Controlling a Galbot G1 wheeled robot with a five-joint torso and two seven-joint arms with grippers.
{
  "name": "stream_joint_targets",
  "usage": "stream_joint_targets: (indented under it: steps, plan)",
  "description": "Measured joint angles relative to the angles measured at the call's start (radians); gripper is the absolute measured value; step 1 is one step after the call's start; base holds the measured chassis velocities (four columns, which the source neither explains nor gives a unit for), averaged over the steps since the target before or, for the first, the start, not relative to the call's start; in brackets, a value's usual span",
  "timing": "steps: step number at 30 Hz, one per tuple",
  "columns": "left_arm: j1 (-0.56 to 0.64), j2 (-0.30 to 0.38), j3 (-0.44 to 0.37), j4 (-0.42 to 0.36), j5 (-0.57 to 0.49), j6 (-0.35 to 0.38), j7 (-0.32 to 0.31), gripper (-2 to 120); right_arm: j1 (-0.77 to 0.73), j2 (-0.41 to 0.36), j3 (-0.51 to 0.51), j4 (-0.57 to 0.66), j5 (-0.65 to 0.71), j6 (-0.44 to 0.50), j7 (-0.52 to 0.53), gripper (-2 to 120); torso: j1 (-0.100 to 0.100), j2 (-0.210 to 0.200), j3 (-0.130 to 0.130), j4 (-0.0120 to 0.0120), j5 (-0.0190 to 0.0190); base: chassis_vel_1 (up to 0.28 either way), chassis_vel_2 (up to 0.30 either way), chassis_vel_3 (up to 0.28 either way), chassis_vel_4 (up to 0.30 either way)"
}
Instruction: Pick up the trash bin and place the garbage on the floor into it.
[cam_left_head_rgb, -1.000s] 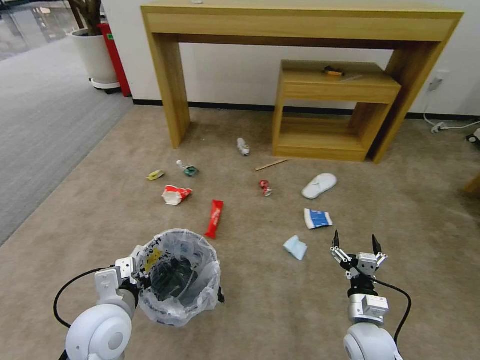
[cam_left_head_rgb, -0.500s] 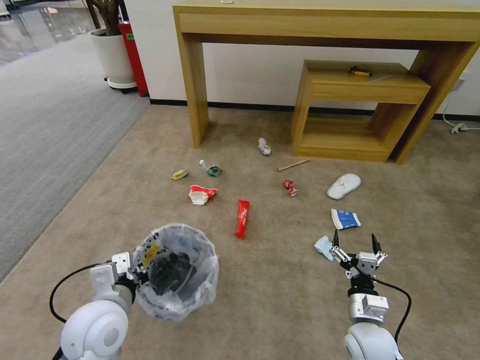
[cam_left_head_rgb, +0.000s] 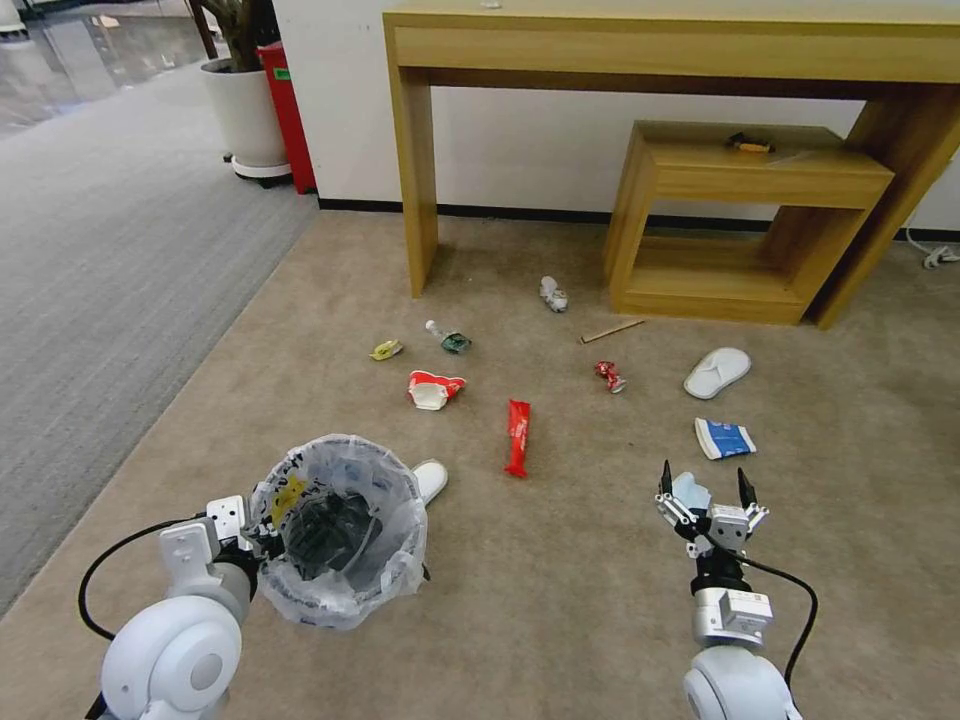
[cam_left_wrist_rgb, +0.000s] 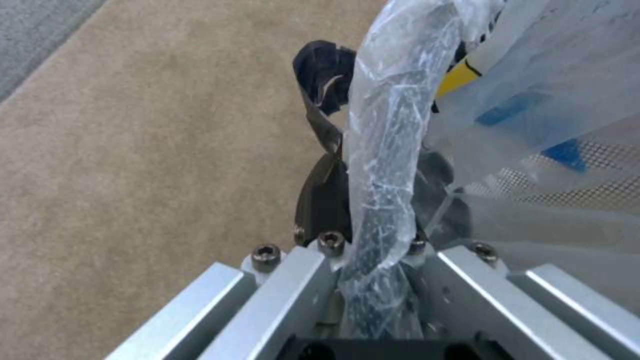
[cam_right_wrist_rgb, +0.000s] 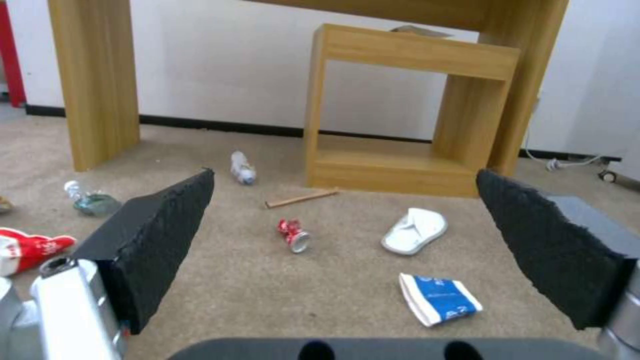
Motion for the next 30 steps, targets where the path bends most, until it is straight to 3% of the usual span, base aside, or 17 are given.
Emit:
stream_joint_targets:
  steps: [30]
  plan:
    - [-0.012,-0.001,0.006,0.021,0.003,-0.002,0.003,0,0.012,0.000,-0.007,-0.021,-0.004,0.000,-0.001,100,0.000,0.000,0.000,0.0000,0.0002,0.122,0.114,-0.120,-0.119]
